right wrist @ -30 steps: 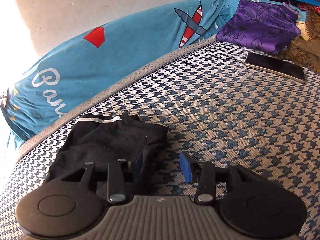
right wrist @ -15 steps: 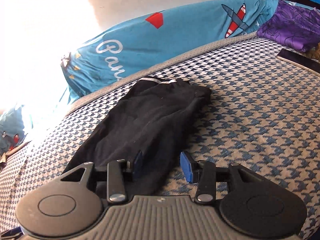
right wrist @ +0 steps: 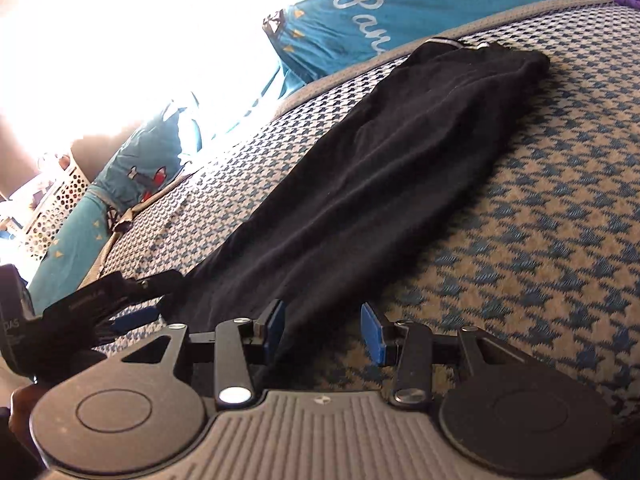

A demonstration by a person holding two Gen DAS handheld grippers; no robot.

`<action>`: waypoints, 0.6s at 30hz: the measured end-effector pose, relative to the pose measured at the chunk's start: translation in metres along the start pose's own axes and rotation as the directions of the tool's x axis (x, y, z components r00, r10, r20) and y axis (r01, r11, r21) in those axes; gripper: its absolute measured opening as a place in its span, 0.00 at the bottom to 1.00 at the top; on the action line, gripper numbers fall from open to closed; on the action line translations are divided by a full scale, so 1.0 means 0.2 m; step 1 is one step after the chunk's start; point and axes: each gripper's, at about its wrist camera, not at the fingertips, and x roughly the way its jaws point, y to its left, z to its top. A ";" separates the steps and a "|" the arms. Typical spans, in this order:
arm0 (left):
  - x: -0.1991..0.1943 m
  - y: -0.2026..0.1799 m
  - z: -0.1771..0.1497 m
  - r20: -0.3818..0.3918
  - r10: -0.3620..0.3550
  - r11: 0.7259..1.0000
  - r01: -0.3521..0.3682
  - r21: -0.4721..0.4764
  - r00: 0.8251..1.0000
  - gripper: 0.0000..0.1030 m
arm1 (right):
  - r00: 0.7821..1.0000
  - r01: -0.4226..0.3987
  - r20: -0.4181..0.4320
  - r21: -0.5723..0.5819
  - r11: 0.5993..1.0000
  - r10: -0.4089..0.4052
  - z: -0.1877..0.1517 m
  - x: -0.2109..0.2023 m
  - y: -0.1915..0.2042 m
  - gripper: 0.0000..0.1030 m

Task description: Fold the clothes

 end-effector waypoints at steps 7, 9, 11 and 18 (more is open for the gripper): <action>-0.06 0.01 -0.04 -0.006 -0.003 1.000 0.002 -0.017 1.000 1.00 | 0.992 -0.081 -0.094 0.026 0.996 0.083 -0.11 0.06 0.04 0.40; -0.07 0.02 -0.05 -0.008 -0.010 1.000 0.010 -0.024 1.000 1.00 | 0.990 -0.081 -0.111 0.019 0.996 0.083 -0.12 0.09 0.06 0.40; -0.08 0.03 -0.06 -0.012 -0.022 0.999 0.022 -0.038 1.000 1.00 | 0.988 -0.093 -0.127 -0.001 0.996 0.092 -0.13 0.12 0.10 0.40; -0.10 0.06 -0.10 -0.034 -0.056 0.995 0.053 -0.087 0.998 1.00 | 0.981 -0.119 -0.155 -0.007 0.993 0.117 -0.17 0.17 0.15 0.43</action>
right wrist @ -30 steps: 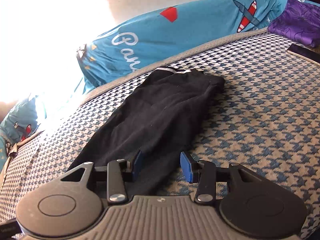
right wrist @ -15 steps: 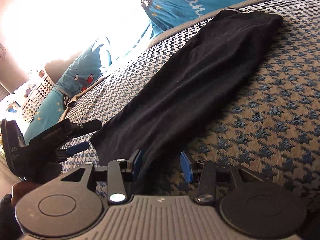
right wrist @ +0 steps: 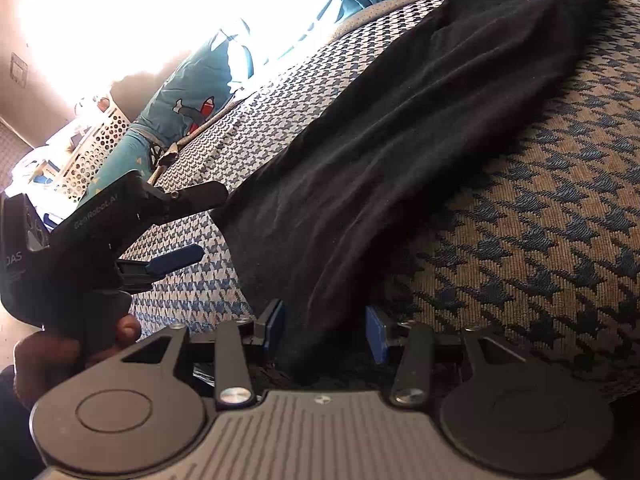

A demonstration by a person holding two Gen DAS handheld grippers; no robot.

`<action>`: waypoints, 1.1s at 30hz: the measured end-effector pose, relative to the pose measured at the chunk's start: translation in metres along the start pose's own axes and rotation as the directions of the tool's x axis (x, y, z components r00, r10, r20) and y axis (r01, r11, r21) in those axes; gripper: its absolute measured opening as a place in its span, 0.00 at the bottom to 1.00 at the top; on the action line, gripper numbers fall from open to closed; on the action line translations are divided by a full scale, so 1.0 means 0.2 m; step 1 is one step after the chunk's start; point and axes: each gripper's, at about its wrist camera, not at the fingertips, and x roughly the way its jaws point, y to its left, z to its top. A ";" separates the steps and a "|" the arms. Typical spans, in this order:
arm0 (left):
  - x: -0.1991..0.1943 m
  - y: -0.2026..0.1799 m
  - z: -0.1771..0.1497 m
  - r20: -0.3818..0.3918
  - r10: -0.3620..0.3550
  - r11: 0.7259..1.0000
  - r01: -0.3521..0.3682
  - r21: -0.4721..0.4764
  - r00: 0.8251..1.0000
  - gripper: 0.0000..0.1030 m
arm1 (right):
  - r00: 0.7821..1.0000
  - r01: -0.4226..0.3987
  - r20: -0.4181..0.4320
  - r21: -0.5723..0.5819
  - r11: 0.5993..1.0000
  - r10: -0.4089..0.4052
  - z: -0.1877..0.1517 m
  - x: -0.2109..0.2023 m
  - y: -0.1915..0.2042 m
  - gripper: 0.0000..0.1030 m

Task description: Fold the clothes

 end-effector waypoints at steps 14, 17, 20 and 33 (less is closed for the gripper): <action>-0.01 0.05 -0.05 -0.044 -0.090 0.992 0.086 -0.094 0.995 1.00 | 0.998 -0.031 0.060 0.107 0.994 0.025 0.02 0.05 -0.02 0.07; -0.01 0.07 -0.05 -0.049 -0.122 0.986 0.116 -0.124 0.991 1.00 | 0.992 -0.082 0.104 0.110 0.990 0.071 0.04 0.02 -0.01 0.07; 0.01 0.07 -0.07 -0.072 -0.169 0.975 0.157 -0.155 0.983 1.00 | 0.986 -0.122 0.129 0.133 0.984 0.105 0.07 0.01 -0.01 0.06; 0.12 0.02 -0.09 -0.101 -0.292 0.934 0.260 -0.244 0.951 1.00 | 0.971 -0.204 0.168 0.203 0.958 0.171 0.09 -0.03 -0.04 0.07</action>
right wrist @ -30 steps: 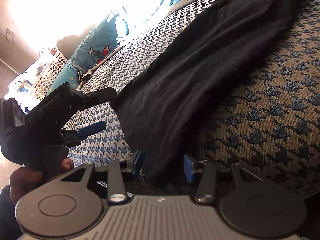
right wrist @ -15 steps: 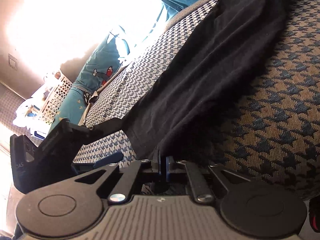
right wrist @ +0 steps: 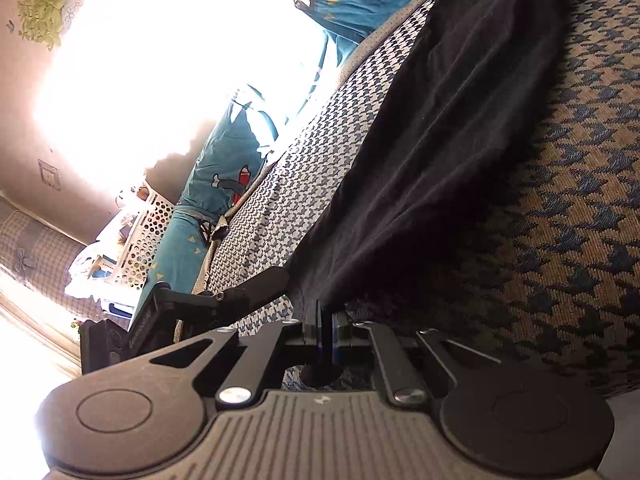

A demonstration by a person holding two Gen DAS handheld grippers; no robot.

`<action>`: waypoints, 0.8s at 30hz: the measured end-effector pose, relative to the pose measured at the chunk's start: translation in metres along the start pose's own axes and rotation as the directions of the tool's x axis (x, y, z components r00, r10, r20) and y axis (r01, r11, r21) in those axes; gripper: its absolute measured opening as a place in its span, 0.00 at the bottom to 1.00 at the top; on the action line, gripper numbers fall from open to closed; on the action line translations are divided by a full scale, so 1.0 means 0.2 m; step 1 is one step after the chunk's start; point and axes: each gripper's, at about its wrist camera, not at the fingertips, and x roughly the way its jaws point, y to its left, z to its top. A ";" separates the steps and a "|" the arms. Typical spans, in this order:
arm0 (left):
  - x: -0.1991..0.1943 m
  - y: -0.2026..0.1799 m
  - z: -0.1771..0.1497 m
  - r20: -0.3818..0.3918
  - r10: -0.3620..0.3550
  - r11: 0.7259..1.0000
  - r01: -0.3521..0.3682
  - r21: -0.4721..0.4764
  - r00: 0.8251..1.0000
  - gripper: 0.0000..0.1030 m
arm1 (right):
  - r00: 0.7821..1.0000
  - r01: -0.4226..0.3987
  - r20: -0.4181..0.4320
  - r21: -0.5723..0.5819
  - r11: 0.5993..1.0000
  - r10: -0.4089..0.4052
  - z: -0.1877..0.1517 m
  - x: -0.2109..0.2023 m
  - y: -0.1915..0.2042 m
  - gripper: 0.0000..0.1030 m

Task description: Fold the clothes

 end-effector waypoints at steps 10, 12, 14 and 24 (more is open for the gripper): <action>0.09 0.02 0.08 0.084 -0.006 0.998 0.012 -0.063 0.996 1.00 | 0.999 -0.030 0.015 0.051 0.998 0.029 0.01 -0.08 -0.04 0.06; 0.09 0.03 0.09 0.101 0.001 0.998 0.006 -0.064 0.995 0.87 | 1.000 -0.029 0.015 0.058 0.998 0.028 0.02 -0.09 -0.04 0.06; 0.09 0.03 0.10 0.118 0.016 0.998 -0.009 -0.063 0.993 0.67 | 1.000 -0.012 0.011 0.043 0.999 0.011 0.02 -0.08 -0.04 0.06; 0.04 0.11 0.12 0.164 0.095 0.991 -0.078 -0.105 0.982 0.54 | 0.990 0.110 -0.088 0.029 0.993 -0.107 -0.04 0.01 -0.07 0.09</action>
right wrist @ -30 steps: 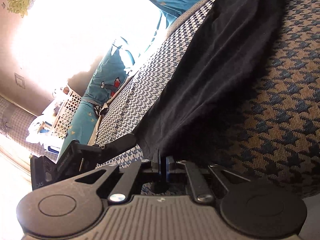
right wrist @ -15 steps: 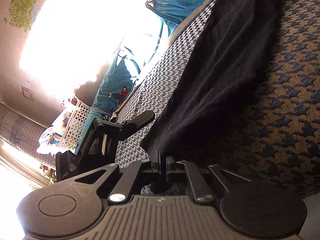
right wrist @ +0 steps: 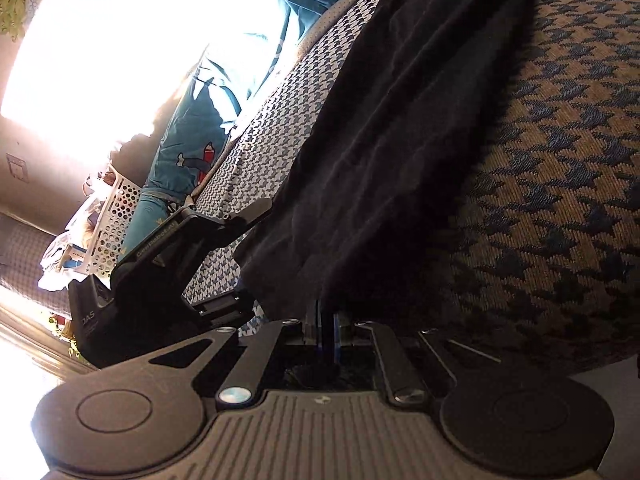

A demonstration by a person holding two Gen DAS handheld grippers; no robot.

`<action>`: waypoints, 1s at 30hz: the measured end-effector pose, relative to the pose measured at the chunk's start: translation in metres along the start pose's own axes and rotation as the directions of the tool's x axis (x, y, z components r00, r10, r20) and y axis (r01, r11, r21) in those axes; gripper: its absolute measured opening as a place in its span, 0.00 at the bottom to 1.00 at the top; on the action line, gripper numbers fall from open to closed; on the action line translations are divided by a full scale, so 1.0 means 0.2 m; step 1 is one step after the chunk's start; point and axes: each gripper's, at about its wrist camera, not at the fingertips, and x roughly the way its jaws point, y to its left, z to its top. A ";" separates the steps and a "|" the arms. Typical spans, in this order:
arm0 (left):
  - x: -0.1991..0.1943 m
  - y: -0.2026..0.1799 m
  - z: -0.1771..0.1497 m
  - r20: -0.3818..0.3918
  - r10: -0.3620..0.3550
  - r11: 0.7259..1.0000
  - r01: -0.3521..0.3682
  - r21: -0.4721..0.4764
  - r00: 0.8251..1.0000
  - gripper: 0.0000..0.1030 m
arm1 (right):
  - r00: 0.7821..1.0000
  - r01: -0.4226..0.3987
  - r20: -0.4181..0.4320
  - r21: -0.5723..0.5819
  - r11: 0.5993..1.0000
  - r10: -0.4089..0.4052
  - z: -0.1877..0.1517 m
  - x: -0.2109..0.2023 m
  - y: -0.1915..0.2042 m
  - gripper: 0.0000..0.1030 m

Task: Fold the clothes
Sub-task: 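Close the left tool on the shirt's edge and lift it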

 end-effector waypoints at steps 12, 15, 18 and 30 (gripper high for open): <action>0.07 -0.01 0.06 0.030 0.024 0.999 -0.025 0.041 0.999 0.55 | 0.999 0.036 0.010 -0.003 0.999 -0.036 -0.03 0.06 -0.03 0.23; 0.07 -0.03 0.06 0.037 0.050 0.994 -0.054 0.094 0.998 0.50 | 0.999 0.042 0.016 -0.020 0.999 -0.042 -0.04 0.07 -0.02 0.24; 0.07 -0.05 0.06 0.044 0.085 0.989 -0.089 0.121 0.995 0.34 | 0.998 0.057 0.026 -0.056 0.997 -0.055 -0.05 0.07 0.00 0.24; 0.07 -0.13 0.05 0.127 0.195 0.939 -0.223 0.263 0.973 0.05 | 0.995 0.094 0.039 -0.134 0.987 -0.090 -0.07 0.09 0.04 0.07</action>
